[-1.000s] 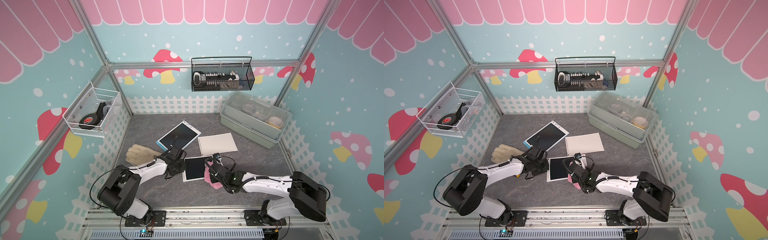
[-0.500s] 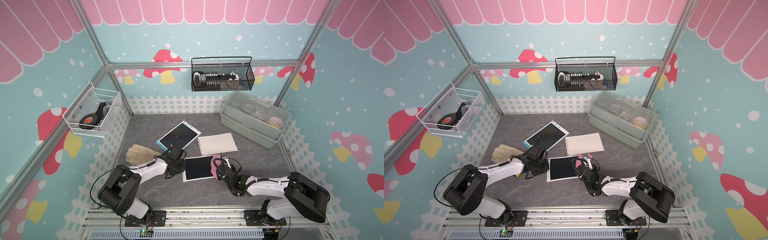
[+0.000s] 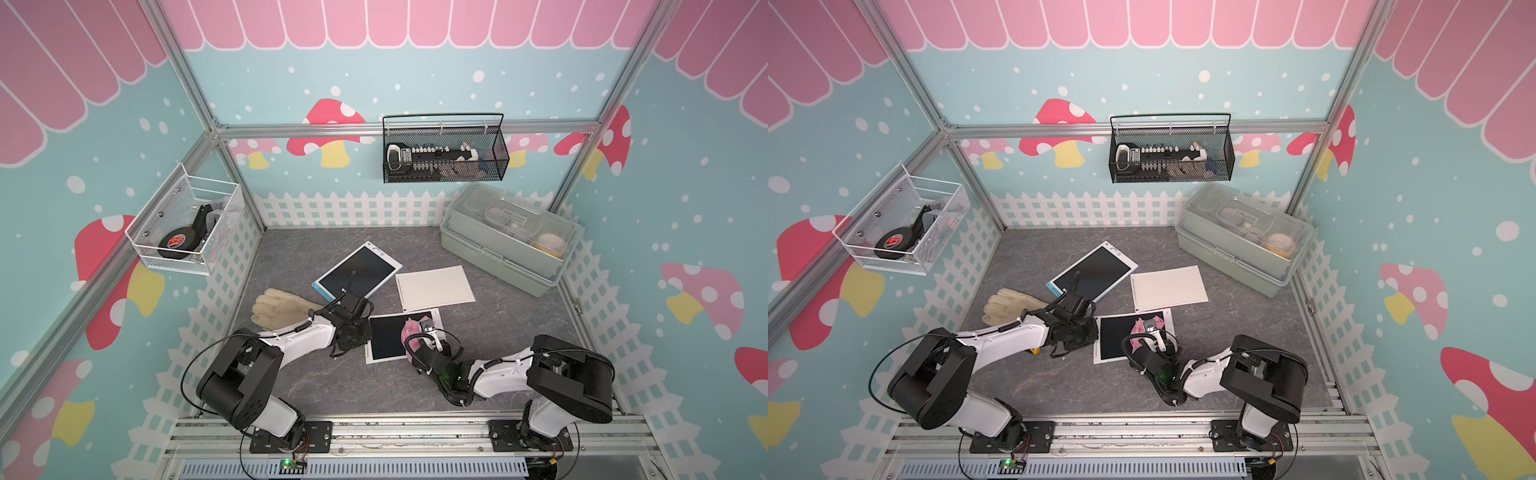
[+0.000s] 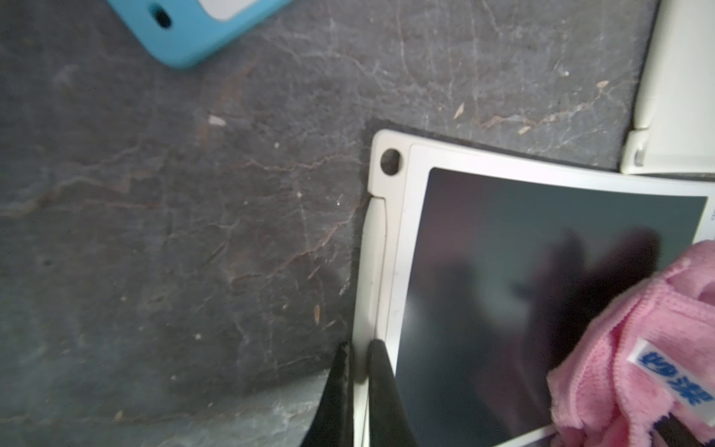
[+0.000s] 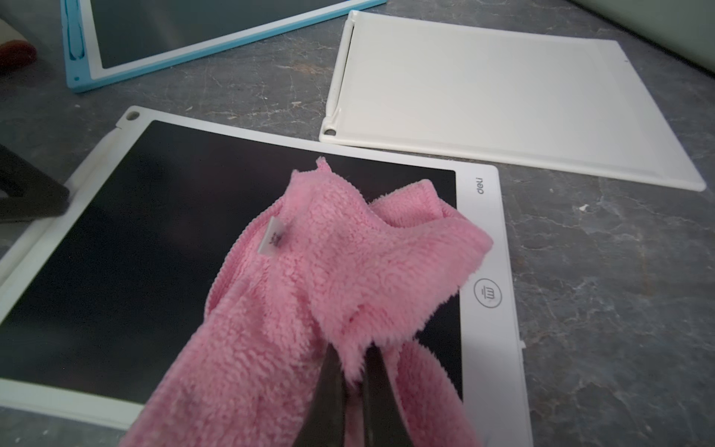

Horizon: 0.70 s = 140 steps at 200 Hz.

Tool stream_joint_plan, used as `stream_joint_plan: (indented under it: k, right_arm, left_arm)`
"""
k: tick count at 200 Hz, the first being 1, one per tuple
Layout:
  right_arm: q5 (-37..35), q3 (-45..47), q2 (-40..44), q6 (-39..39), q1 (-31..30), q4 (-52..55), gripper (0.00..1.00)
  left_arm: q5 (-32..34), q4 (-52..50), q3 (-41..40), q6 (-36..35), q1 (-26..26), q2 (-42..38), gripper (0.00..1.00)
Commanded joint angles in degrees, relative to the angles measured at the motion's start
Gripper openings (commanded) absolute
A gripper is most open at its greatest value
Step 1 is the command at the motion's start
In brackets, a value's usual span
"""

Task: Wipe the drawing tablet
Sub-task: Wipe the dirt from the drawing tablet.

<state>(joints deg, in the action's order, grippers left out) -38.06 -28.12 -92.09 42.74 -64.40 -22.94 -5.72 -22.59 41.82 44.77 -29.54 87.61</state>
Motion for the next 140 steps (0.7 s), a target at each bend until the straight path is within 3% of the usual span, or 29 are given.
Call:
stream_joint_plan:
  k: [1,17,33,70,89,107,140]
  right_arm:
    - [1.66,3.58,3.73,11.13,3.1,12.74,0.0]
    - [-0.6,6.68,9.92,16.78,5.65,20.78,0.0]
    - [-0.78,8.17,13.26,16.97,6.02,23.18,0.0]
    - [5.33,0.01,2.87,7.71,1.52,13.64,0.0]
    - [7.77,-3.83,-1.12,6.98,0.67,10.56,0.0]
    - [7.08,-3.51,-0.63,7.65,1.41,11.29,0.0]
    - [6.46,5.09,7.25,13.61,8.38,15.93,0.0]
  left_arm:
    - [-0.88,-9.17,-3.68,-0.03,-0.68,5.0,0.06]
    - [-0.71,-9.27,-3.68,-0.13,-0.63,5.02,0.06]
    - [-0.68,-9.23,-3.68,-0.21,-0.59,5.02,0.06]
    - [-0.91,-9.23,-3.61,-0.25,-0.58,5.18,0.06]
    - [-1.13,-9.26,-3.59,-0.35,-0.68,5.02,0.06]
    - [-1.21,-9.23,-3.42,-0.47,-0.69,5.35,0.06]
    - [-0.99,-9.34,-3.11,-0.3,-0.64,5.13,0.06]
